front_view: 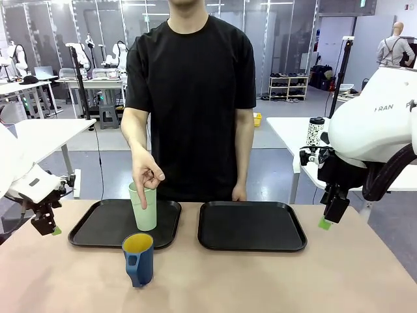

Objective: Sort and store the cups by type.
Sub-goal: Pick up the Handle plastic cup and place it into the empty Flat Tray.

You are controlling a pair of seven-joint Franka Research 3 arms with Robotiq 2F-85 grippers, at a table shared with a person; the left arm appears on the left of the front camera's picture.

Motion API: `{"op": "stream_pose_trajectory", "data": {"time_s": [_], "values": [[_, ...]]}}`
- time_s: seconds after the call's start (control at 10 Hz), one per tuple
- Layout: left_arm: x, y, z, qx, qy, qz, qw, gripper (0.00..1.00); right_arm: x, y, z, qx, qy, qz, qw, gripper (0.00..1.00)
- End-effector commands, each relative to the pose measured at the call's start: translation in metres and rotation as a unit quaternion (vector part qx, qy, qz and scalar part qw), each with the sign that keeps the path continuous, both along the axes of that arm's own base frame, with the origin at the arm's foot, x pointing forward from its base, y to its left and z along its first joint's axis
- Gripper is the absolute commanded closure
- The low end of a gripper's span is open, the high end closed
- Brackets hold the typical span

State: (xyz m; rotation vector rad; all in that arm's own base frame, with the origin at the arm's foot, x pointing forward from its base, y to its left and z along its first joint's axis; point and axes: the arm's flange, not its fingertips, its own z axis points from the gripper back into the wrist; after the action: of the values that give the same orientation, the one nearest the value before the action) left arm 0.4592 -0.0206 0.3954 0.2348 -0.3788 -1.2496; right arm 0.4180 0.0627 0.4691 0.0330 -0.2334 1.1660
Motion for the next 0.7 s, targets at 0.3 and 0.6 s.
{"op": "stream_pose_trajectory", "data": {"time_s": [0.3,0.6], "values": [[-0.021,-0.006,-0.023,0.024,0.010,-0.099,0.995,0.00,-0.001,0.000,0.001,0.002,0.001,-0.003,1.000,0.00],[-0.065,0.002,-0.049,-0.001,0.046,-0.121,0.992,0.00,-0.001,0.000,0.001,0.002,0.001,-0.003,1.000,0.00]]}}
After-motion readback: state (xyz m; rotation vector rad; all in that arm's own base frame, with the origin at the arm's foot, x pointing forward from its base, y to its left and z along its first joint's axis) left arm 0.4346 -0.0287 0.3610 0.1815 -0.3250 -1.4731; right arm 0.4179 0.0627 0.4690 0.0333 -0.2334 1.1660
